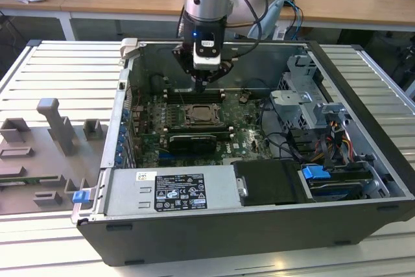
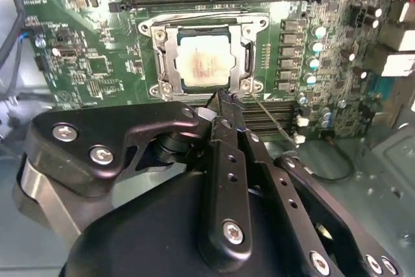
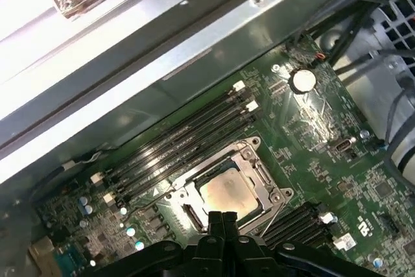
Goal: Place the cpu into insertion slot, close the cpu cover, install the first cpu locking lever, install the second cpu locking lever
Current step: 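Install the first cpu locking lever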
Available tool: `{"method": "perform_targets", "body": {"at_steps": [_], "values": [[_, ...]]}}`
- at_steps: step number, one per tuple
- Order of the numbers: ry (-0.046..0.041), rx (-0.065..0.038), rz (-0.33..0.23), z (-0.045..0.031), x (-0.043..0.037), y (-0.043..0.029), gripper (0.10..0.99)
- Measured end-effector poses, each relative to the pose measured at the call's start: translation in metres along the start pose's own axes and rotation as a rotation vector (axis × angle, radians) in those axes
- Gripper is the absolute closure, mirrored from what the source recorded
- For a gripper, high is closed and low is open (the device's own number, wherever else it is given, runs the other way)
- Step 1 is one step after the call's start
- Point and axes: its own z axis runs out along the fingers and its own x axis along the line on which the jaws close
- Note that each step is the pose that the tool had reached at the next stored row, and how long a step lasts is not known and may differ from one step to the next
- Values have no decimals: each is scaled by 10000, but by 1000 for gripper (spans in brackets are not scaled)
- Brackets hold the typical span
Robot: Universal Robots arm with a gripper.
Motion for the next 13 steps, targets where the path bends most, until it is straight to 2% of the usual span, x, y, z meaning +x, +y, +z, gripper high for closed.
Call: {"method": "perform_targets", "body": {"at_steps": [5, 13], "values": [[46, 35, -1564, 1, 1, -1, 980], [76, 57, -2600, 1, 1, -1, 980]]}}
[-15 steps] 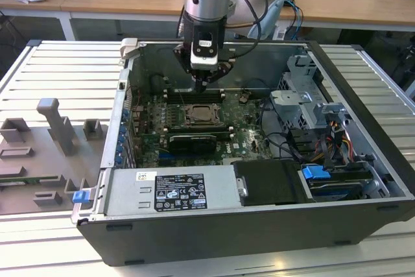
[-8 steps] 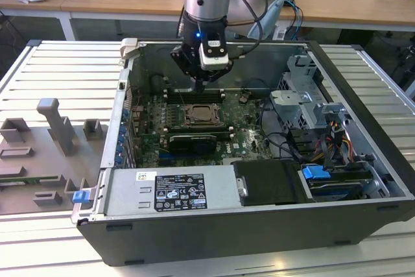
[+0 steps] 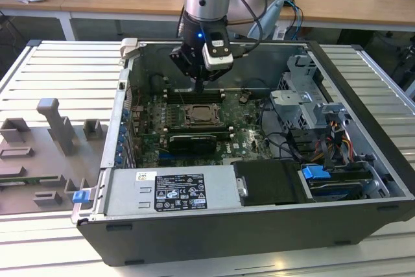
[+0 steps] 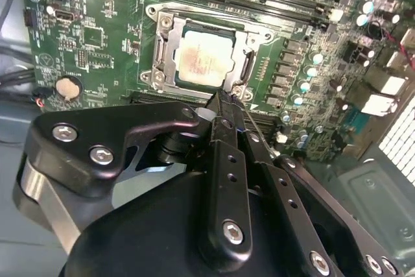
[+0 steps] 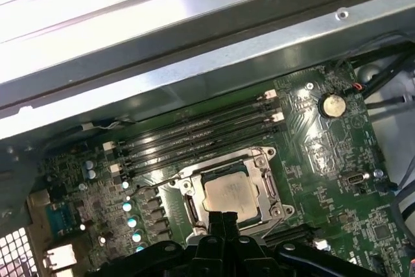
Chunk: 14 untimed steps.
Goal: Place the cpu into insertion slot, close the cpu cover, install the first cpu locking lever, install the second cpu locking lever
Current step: 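Install the first cpu locking lever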
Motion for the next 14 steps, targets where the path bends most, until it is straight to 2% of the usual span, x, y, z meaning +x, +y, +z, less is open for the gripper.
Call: {"method": "perform_targets", "body": {"at_steps": [13, 14], "values": [[46, 34, -1543, 0, 2, -1, 980], [53, 40, -1795, 0, 3, -1, 980]]}}
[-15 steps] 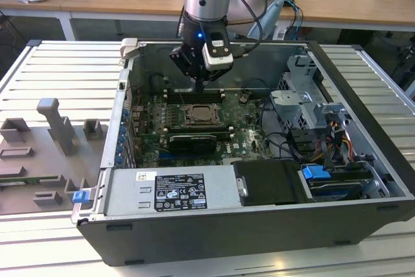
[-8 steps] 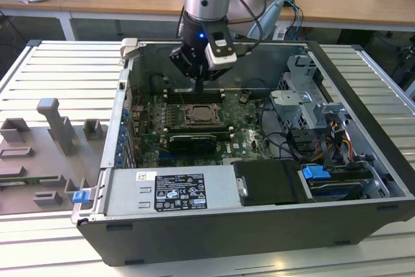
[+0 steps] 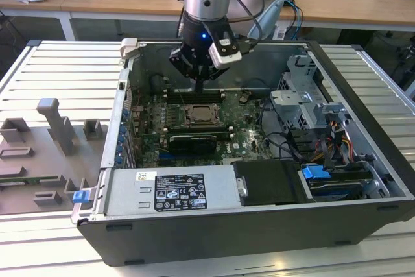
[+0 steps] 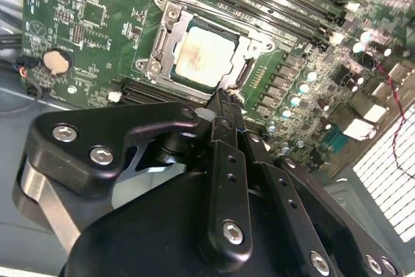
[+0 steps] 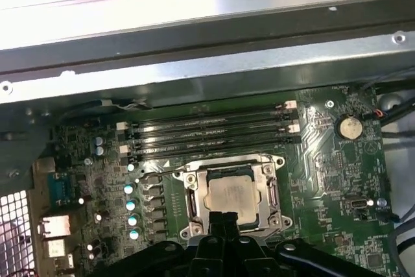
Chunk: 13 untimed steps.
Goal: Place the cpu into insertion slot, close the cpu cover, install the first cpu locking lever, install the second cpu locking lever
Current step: 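Install the first cpu locking lever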
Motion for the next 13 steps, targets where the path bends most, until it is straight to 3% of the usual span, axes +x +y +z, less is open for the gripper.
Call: {"method": "perform_targets", "body": {"at_steps": [4, 9, 13], "values": [[27, 20, -916, 0, 2, 0, 980], [75, 58, -2561, 1, 5, -1, 980], [18, 49, -2683, 5, 81, -9, 980]]}}
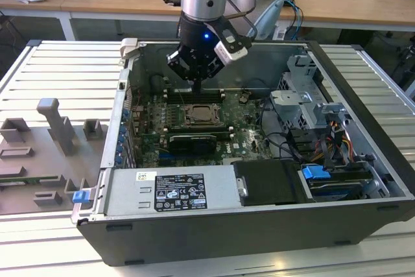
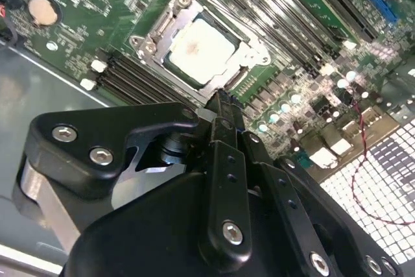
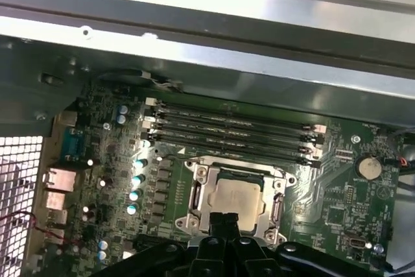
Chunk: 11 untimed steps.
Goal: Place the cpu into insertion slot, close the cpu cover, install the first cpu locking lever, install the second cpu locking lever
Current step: 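Install the first cpu locking lever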
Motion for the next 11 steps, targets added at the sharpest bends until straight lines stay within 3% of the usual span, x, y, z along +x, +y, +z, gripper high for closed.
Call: {"method": "perform_targets", "body": {"at_steps": [2, 5, 7, 11], "values": [[-29, 0, 19, 6, 41, 7, 980], [-69, -3, 601, 43, 44, 11, 980], [-86, 0, 647, 52, 60, 13, 980], [-132, 4, 656, 72, 204, 35, 980]]}}
